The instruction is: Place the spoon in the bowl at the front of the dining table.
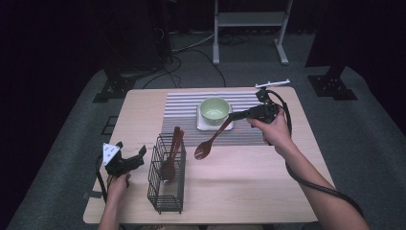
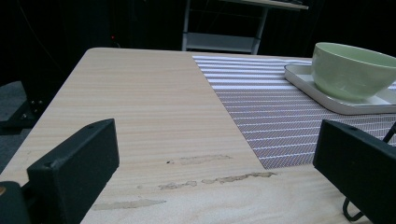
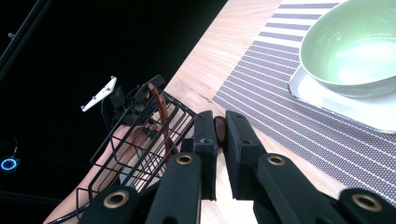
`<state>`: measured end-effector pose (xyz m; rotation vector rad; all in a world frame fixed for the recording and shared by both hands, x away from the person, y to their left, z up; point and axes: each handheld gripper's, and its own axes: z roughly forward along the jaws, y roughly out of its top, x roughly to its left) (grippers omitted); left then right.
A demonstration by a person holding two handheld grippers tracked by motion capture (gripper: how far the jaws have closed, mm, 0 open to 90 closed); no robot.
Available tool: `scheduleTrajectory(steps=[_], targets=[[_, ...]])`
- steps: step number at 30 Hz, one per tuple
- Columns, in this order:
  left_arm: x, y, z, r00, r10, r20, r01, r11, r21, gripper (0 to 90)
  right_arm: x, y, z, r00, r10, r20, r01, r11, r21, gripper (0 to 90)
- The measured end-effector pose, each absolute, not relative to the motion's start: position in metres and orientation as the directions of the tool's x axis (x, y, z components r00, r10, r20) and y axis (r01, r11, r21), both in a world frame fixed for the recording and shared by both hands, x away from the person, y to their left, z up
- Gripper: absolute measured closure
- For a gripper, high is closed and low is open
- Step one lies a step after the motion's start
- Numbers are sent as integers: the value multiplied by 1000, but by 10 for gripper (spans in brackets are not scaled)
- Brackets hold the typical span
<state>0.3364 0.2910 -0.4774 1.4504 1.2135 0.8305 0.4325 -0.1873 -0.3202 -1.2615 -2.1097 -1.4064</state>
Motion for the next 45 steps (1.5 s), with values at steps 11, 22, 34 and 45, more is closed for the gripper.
scheduleTrajectory(steps=[11,22,34,45], targets=[[336,291,-477,254,962,-98,255,31,966,0,439,-190,-326,-548,513,660,807,117,580,824],[336,291,-477,253,962,-101,255,34,966,0,446,-191,-329,-532,527,663,815,104,571,824],[336,291,-477,254,962,-101,253,35,967,0,452,-191,-333,-522,537,663,818,95,567,824],[336,292,-477,254,962,-105,252,39,967,0,460,-197,-335,-502,560,659,822,70,566,824]])
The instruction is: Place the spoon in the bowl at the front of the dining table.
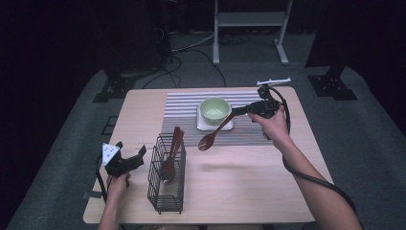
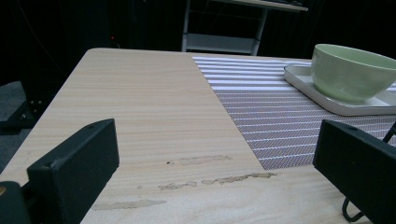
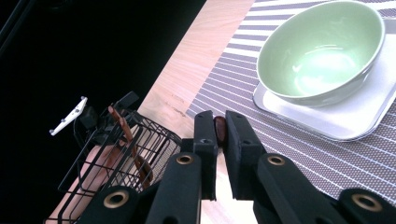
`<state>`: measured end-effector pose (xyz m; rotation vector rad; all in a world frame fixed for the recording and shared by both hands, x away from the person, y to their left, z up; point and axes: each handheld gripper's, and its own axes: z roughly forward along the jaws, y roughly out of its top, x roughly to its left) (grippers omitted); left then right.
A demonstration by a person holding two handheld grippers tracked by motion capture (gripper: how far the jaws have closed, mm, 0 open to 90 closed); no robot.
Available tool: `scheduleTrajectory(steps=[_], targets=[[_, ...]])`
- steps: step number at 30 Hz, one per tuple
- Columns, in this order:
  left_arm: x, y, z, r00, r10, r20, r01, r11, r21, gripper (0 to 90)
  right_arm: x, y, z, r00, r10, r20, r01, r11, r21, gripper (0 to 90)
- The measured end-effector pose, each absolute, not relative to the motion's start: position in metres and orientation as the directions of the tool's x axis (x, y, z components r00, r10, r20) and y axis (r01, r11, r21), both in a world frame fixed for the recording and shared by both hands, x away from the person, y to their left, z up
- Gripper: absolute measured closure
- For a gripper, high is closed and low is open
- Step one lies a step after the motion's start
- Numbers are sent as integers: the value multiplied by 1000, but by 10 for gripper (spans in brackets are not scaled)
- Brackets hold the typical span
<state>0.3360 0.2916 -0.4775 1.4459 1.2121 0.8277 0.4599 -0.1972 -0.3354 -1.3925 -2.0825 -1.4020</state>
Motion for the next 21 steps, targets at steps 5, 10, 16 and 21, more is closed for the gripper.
scheduleTrajectory(steps=[5,10,16,21], targets=[[336,292,-478,254,962,-104,252,38,967,0,462,-199,-338,-492,566,661,825,61,562,824],[336,292,-477,254,962,-105,253,39,967,0,464,-202,-340,-485,568,665,824,42,565,824],[336,292,-477,254,961,-105,253,38,967,0,468,-205,-341,-477,570,669,824,25,566,824],[336,292,-478,254,961,-104,252,38,967,0,472,-208,-342,-466,583,666,822,8,569,824]])
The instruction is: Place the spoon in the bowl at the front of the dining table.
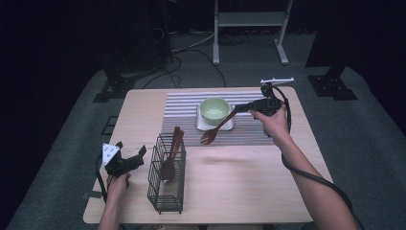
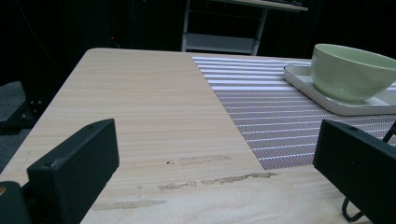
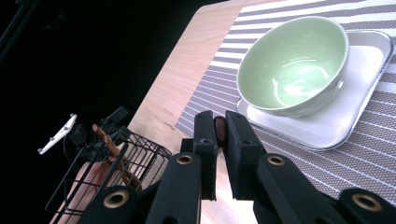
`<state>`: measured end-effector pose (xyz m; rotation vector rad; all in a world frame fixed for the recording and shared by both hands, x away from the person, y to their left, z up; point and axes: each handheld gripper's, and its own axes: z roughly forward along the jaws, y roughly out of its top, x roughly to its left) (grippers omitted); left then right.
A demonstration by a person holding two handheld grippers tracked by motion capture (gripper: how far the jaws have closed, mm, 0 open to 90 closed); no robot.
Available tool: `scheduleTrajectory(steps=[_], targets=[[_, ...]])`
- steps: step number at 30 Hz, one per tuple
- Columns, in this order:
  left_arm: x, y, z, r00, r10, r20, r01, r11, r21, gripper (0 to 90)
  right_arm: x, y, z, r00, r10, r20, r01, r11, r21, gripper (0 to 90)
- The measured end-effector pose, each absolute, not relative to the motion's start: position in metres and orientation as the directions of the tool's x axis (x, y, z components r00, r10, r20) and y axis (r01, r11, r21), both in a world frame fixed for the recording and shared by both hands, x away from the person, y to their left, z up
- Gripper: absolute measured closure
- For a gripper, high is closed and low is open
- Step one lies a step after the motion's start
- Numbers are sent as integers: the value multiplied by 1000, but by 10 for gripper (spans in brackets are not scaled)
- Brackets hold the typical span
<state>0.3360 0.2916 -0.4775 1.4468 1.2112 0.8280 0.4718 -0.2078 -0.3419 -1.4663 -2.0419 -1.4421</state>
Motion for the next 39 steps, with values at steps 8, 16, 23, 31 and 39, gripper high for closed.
scheduleTrajectory(steps=[8,16,23,31,39], targets=[[336,291,-477,254,962,-102,252,36,967,0,476,-214,-345,-446,586,677,825,-24,565,824],[336,291,-477,253,962,-102,253,36,967,0,480,-221,-348,-424,596,682,827,-52,559,824],[336,291,-478,254,962,-105,252,39,967,0,484,-222,-349,-414,604,681,827,-63,559,824],[336,292,-478,253,962,-107,253,41,967,0,488,-227,-348,-397,616,681,824,-88,560,824],[336,292,-478,253,962,-106,252,40,967,0,491,-229,-346,-382,624,682,822,-109,560,824]])
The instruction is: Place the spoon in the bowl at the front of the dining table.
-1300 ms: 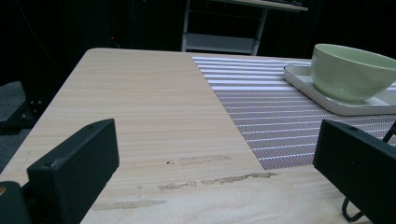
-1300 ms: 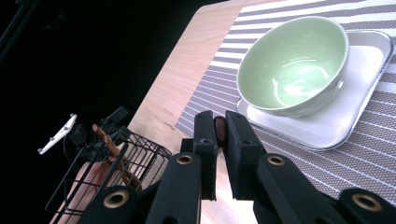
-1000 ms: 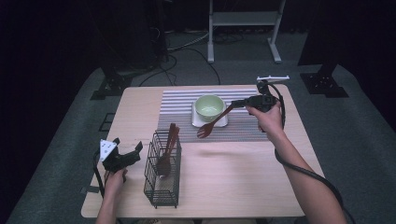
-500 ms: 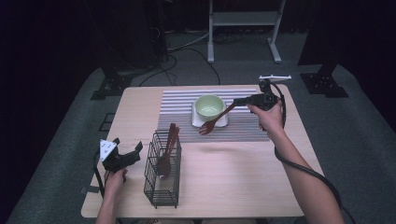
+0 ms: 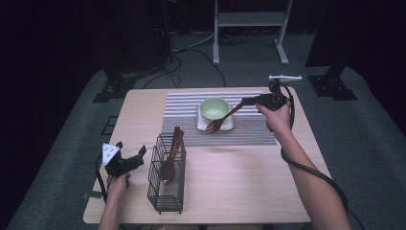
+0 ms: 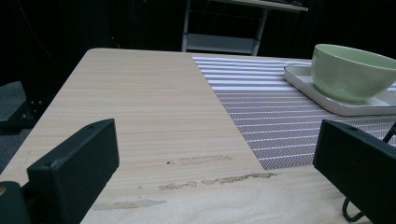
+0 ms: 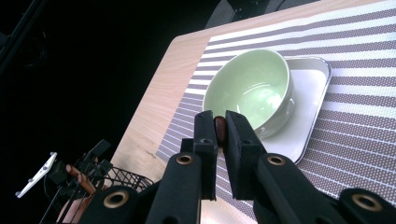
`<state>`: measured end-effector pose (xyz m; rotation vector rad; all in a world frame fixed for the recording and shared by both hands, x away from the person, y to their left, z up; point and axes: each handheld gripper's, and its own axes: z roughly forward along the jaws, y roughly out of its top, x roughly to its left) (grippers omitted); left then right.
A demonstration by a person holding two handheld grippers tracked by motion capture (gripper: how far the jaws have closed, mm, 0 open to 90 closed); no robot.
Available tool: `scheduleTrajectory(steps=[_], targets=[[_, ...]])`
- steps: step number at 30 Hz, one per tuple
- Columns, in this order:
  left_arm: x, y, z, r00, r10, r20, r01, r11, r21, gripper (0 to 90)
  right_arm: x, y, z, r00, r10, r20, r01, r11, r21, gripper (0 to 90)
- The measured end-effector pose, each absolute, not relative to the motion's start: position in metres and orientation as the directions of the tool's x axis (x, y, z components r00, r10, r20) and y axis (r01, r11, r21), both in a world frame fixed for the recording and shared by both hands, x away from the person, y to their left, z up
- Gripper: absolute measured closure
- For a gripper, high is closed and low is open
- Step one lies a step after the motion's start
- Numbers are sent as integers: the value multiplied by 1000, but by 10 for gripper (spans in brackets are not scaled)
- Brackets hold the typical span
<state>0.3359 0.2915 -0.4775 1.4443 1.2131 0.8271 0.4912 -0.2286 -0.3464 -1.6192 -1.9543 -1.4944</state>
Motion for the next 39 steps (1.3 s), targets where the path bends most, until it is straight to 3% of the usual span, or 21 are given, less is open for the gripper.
scheduleTrajectory(steps=[39], targets=[[335,292,-477,252,962,-109,251,44,967,0,506,-230,-340,-343,656,672,792,-183,582,824]])
